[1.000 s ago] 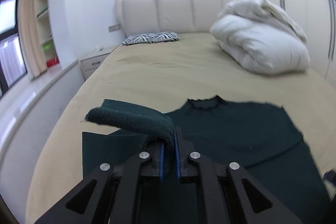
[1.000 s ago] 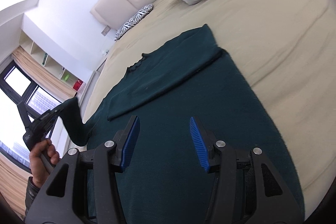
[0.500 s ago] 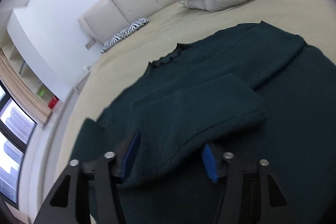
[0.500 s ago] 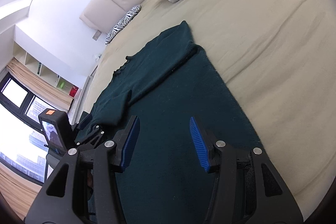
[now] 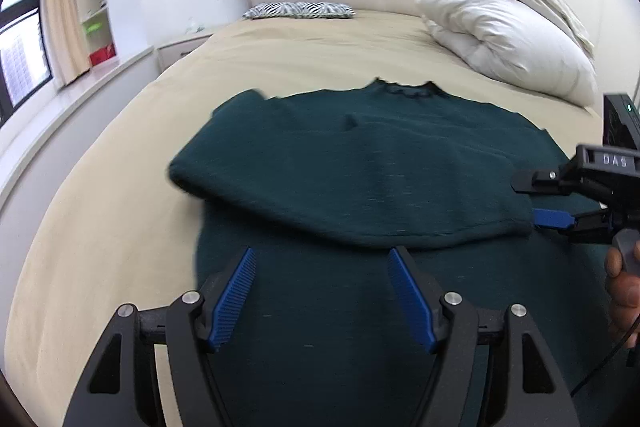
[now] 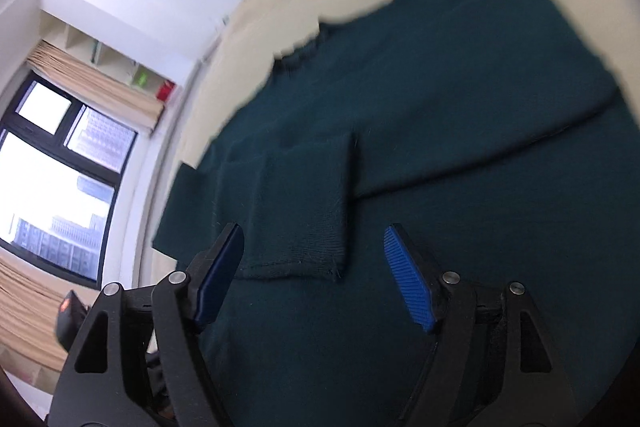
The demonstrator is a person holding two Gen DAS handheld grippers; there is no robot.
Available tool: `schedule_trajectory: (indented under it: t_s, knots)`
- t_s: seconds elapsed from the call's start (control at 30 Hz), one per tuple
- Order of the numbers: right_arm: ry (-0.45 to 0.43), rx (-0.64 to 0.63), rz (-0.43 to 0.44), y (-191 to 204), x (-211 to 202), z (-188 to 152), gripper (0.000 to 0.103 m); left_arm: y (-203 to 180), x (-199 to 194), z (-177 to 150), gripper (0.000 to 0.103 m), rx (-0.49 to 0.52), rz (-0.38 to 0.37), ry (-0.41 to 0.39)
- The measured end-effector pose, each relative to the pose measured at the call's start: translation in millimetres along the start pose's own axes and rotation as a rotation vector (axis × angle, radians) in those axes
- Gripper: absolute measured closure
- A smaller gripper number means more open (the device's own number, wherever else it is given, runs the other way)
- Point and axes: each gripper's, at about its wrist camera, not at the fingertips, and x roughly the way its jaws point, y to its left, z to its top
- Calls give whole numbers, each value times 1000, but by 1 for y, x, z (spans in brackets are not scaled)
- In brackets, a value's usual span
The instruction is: Fold small clothes
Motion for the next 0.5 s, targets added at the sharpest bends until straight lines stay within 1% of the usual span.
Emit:
schedule_trajectory:
  t_s: [0.03, 0.1, 0.13, 0.17, 0.23, 0.27, 0.3, 0.37, 0.43, 0.5]
  knots:
    - [7, 16, -6, -1, 9, 2, 39, 5, 1, -1, 32, -10, 3, 2]
    - [-20, -4, -14, 6, 12, 5, 46, 15, 0, -5, 32, -42, -8, 1]
    - [-16, -12, -10, 9, 12, 3, 61, 19, -1, -7, 32, -60, -19, -1]
    - [-12, -28, -21, 14, 11, 2, 72, 22, -1, -8, 32, -74, -28, -4]
    - [-40, -67, -40, 23, 4, 0, 75, 26, -3, -10, 32, -99, -41, -14]
    - [-56, -90, -39, 30, 0, 0, 82, 28, -4, -11, 32, -112, -47, -18]
    - [-69, -104, -41, 35, -4, -1, 84, 29, -4, -11, 32, -120, -51, -17]
    - [-95, -126, -24, 44, -10, 4, 84, 32, -5, -13, 32, -136, -59, -15]
    - [-73, -113, -37, 44, -5, 9, 82, 35, -4, -14, 32, -147, -68, -14]
    - [6, -76, -64, 31, 15, 16, 81, 37, -5, -14, 32, -158, -76, -16]
